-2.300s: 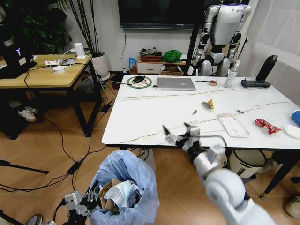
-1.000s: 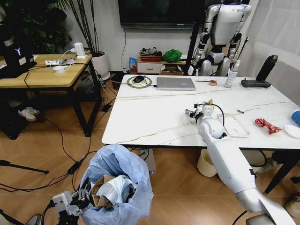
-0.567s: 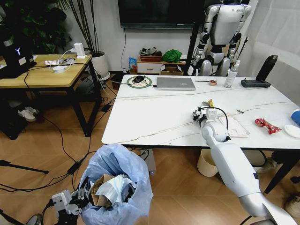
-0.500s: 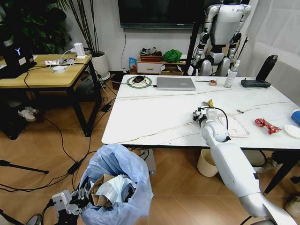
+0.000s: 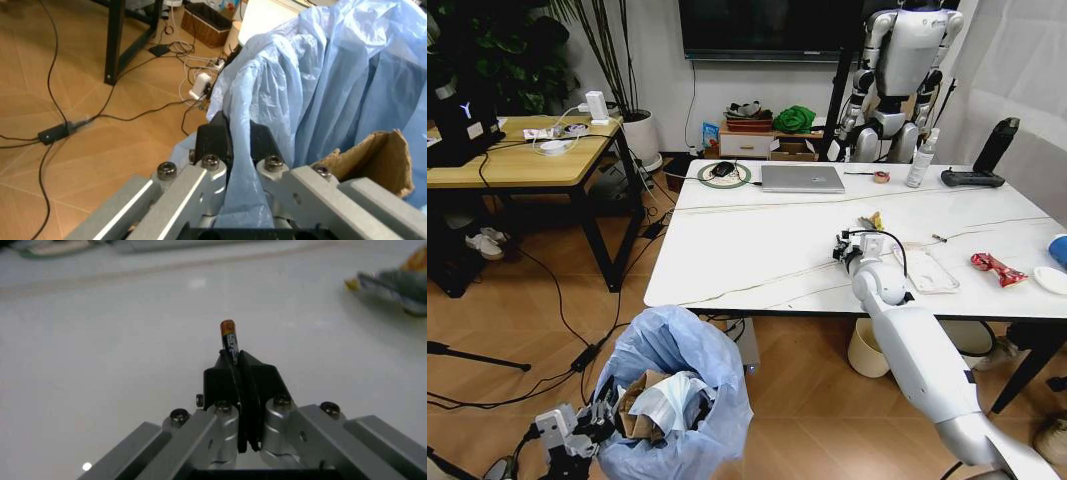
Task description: Pick up the trash bin and place the trash from the table into it.
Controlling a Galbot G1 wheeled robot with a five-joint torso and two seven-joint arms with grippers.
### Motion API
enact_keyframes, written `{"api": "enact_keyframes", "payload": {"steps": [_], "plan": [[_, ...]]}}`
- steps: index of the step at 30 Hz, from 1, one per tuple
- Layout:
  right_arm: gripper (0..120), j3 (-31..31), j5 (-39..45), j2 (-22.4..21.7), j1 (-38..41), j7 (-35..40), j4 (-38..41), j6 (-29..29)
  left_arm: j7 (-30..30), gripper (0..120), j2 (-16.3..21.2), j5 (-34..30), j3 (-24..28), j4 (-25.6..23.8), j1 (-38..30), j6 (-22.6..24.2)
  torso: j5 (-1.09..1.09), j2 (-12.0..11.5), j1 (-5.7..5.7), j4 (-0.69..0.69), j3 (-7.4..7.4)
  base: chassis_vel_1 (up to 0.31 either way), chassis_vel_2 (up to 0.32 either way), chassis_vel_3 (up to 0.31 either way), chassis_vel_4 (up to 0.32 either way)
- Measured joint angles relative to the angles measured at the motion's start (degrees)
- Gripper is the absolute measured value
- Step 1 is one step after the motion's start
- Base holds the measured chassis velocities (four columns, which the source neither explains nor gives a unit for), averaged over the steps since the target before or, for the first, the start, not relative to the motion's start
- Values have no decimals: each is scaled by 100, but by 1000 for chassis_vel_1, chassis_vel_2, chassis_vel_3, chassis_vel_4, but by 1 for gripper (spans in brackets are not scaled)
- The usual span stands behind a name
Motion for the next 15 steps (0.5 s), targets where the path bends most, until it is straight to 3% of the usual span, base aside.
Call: {"api": "enact_keyframes", "payload": {"steps": [6,11,15], "plan": [[0,-577,910,-901,-477,-1188,1894,1474,-2,0,-15,-7,16,34,-20,16,-4,1,-1,-1,-2,0,0,0,0],[0,-1217,1288,-1269,-824,-2138,3059,1862,-4,0,-28,-4,-7,42,-21,19,-2,1,-2,-2,-2,0,0,0,0],[0,-1938,1327,-1403,-879,-2417,3636,1880,-7,0,-51,-4,-29,19,-20,30,0,1,-2,1,-1,0,0,0,0]]}}
